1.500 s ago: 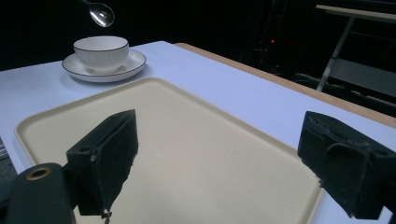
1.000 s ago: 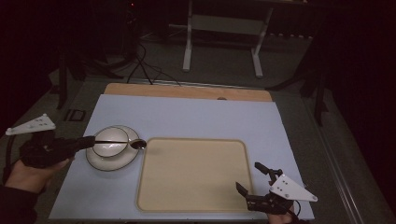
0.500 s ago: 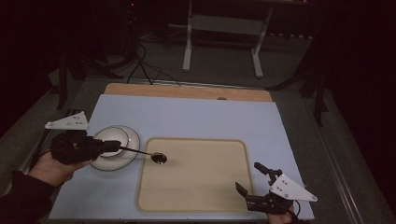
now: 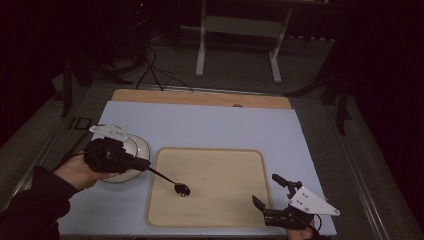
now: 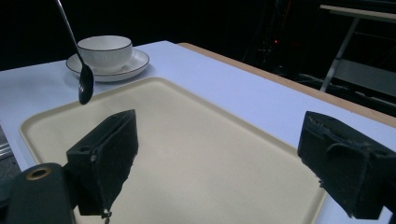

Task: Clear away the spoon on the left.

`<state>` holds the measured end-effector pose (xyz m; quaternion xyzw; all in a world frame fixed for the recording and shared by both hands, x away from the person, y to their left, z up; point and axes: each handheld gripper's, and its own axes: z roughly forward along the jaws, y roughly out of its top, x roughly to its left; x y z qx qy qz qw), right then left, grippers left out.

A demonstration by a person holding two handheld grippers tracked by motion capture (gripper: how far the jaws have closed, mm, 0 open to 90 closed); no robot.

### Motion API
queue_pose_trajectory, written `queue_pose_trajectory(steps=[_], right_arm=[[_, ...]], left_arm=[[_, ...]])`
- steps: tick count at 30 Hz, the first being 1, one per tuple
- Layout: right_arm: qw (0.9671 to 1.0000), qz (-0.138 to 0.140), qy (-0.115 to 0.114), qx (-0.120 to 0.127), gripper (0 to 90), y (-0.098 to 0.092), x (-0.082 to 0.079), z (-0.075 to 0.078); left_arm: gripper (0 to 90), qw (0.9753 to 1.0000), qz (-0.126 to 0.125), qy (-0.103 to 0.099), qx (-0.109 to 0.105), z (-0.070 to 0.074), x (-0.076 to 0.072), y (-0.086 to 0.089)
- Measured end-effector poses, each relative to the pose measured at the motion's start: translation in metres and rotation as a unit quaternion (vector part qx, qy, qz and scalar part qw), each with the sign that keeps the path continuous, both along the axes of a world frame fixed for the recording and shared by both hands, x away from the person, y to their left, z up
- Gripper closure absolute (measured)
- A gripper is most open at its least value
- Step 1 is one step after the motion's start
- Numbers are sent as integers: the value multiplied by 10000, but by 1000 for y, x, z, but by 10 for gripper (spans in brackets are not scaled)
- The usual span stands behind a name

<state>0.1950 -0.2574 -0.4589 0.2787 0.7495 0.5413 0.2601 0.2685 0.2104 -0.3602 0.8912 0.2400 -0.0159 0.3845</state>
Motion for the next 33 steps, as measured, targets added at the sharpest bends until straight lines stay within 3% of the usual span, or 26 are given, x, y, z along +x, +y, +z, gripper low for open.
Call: queue_pose_trajectory(steps=[5, 10, 14, 21, 26, 30, 33], right_arm=[[10000, 13, 13, -3, 125, 0, 0, 0], [10000, 22, 11, 6, 125, 0, 0, 0], [10000, 24, 11, 9, 125, -1, 0, 0], [10000, 40, 20, 8, 126, -1, 0, 0], [10000, 42, 34, 41, 127, -2, 1, 0], [10000, 35, 44, 24, 127, -2, 1, 0], [10000, 43, 33, 22, 127, -2, 1, 0]], left_arm=[[899, 9990, -393, 119, 197, -1, 3, -15], [899, 9962, -694, 254, 453, -1, 10, -30], [899, 9947, -805, 335, 547, 1, 16, -40], [898, 9899, -1008, 583, 810, -5, 27, -59], [896, 9836, -1197, 774, 1105, -11, 35, -77], [896, 9770, -1363, 903, 1369, -16, 41, -89], [896, 9750, -1411, 940, 1437, -19, 43, -95]])
